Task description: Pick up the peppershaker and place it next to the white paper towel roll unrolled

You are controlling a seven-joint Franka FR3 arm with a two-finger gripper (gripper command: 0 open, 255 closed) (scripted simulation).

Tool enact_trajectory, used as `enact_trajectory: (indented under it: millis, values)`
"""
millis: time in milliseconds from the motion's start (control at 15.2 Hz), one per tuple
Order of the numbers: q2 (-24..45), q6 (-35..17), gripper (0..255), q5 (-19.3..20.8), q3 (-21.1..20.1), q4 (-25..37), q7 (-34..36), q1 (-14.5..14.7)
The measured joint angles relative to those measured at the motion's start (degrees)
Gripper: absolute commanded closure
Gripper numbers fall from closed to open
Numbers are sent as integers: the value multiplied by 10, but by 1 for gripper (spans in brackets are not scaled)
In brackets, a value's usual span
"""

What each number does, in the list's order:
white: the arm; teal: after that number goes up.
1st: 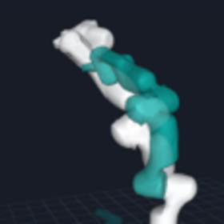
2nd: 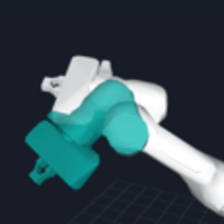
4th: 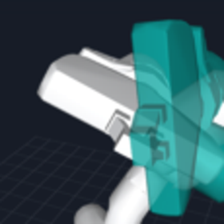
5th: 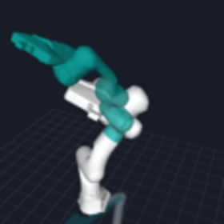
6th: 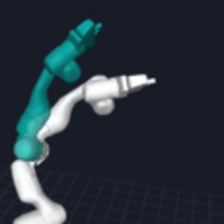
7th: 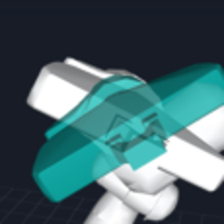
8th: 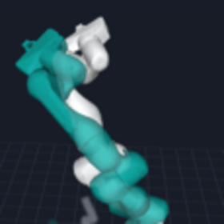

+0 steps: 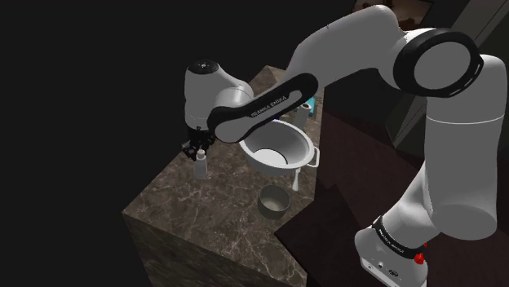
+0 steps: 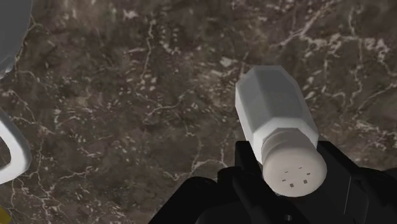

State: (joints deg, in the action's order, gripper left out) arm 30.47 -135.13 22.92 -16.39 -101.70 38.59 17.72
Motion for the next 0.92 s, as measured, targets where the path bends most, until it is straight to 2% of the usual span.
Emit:
enact_trajectory:
  millis: [924]
  values:
    - [-57,78,255,-35,-18,25,-33,-13]
